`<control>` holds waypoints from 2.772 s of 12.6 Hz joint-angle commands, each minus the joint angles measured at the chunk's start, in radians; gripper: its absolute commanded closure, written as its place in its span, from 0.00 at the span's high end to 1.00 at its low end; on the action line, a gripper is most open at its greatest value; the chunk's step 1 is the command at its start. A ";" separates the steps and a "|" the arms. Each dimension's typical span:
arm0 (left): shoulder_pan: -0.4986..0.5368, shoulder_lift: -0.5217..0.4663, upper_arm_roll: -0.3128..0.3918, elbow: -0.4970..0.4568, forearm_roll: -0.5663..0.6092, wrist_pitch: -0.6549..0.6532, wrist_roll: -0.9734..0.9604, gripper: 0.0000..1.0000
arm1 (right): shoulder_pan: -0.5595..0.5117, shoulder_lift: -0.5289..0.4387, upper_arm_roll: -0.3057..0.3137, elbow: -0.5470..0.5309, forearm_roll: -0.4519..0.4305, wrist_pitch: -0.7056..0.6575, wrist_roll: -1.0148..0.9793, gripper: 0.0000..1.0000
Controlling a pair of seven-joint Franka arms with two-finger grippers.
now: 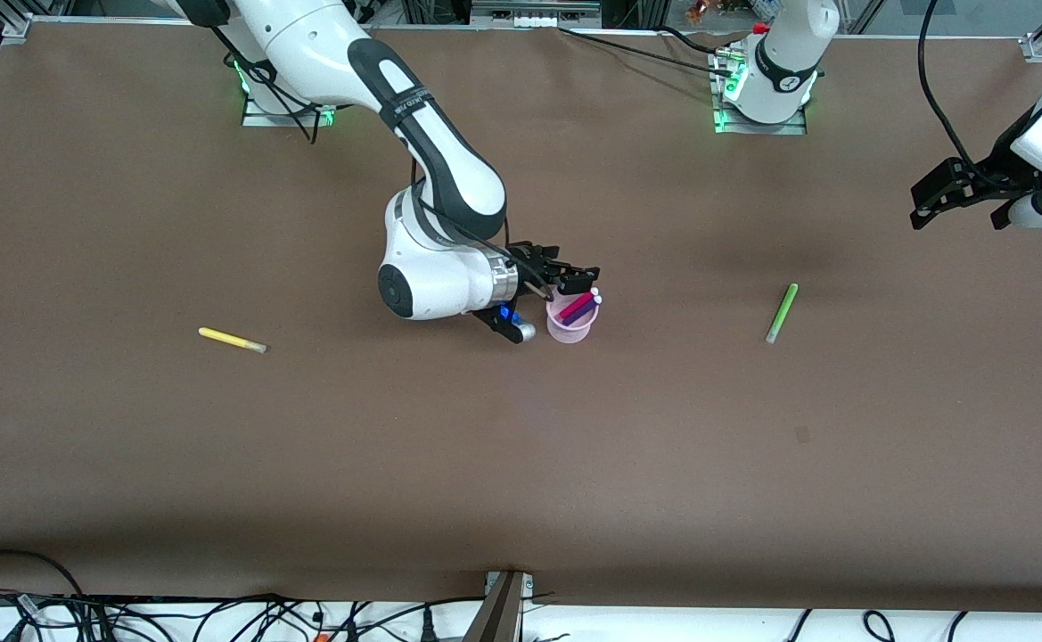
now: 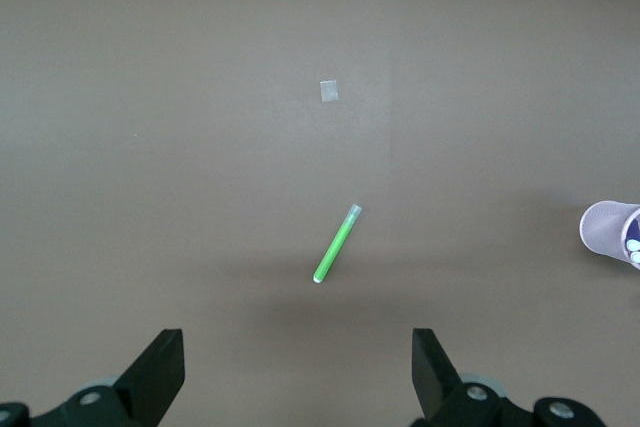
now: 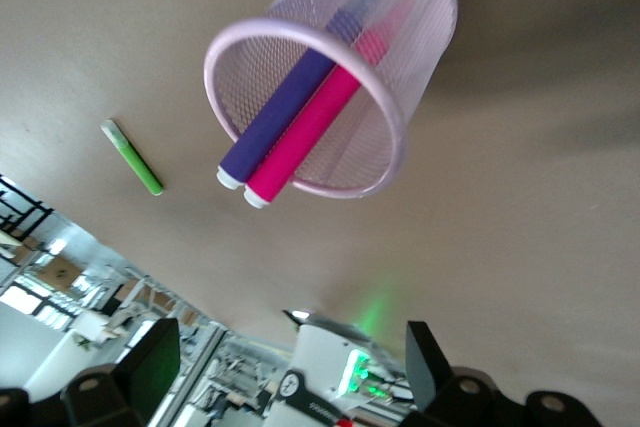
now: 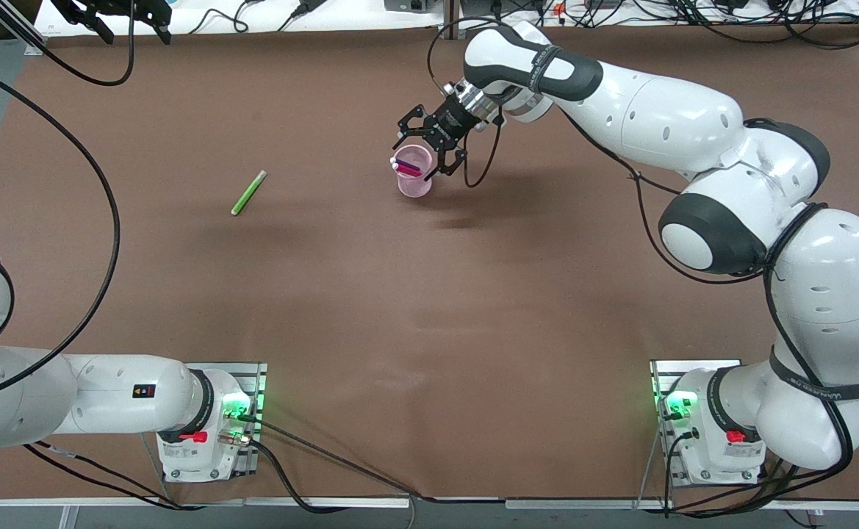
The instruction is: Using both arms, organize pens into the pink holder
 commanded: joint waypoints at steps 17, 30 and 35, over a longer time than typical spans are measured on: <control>0.003 0.002 -0.005 0.009 -0.015 0.001 -0.003 1.00 | -0.014 -0.378 -0.396 -0.029 -0.699 -0.392 -0.535 1.00; 0.005 0.000 -0.004 0.009 -0.015 -0.007 0.000 1.00 | -0.014 -0.793 -0.397 -0.347 -1.003 -0.406 -0.555 1.00; 0.005 0.000 -0.004 0.009 -0.015 -0.007 -0.001 1.00 | -0.267 -0.791 -0.171 -0.343 -1.035 -0.400 -0.609 1.00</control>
